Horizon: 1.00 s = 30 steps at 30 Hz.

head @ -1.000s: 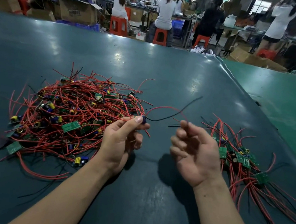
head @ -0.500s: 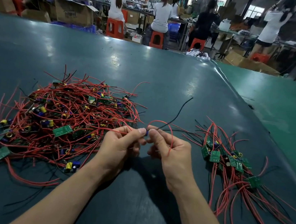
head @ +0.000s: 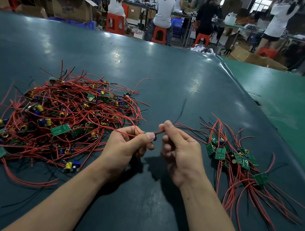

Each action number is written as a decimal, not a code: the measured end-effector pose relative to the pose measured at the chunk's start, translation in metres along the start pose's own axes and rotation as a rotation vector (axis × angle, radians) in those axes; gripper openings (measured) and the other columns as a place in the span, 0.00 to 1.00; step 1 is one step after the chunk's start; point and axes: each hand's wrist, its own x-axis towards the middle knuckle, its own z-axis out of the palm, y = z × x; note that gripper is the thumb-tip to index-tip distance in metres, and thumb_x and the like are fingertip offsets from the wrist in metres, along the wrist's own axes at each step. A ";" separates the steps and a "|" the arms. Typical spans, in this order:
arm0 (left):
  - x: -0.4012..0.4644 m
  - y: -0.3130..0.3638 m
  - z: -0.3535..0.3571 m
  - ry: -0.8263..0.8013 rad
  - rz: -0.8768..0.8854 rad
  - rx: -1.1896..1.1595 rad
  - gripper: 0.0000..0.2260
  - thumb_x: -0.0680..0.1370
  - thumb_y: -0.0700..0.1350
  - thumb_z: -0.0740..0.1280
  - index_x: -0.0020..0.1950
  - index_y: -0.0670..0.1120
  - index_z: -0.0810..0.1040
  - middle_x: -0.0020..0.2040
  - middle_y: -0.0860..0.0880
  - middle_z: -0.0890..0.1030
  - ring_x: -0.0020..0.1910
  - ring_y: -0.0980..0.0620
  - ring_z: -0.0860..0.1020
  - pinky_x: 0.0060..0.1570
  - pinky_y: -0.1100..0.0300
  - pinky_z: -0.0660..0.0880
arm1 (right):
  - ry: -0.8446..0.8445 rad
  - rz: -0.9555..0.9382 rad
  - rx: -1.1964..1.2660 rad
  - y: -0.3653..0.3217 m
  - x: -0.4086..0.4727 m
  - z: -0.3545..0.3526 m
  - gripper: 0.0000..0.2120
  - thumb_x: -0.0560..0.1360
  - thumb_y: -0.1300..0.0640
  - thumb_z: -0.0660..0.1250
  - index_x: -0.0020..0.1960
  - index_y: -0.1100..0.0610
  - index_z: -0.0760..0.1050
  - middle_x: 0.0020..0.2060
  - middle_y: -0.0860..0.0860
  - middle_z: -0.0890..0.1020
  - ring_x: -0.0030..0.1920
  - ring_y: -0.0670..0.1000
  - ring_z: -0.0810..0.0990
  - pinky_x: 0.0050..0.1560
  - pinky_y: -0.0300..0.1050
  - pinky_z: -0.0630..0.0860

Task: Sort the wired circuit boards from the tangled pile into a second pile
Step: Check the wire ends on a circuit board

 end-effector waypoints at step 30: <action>0.002 -0.001 -0.003 0.028 -0.025 0.008 0.09 0.66 0.41 0.76 0.29 0.47 0.79 0.28 0.44 0.78 0.25 0.54 0.69 0.28 0.66 0.66 | 0.341 -0.408 -0.325 0.001 0.017 -0.022 0.12 0.82 0.65 0.56 0.48 0.52 0.75 0.37 0.67 0.79 0.20 0.47 0.74 0.18 0.36 0.66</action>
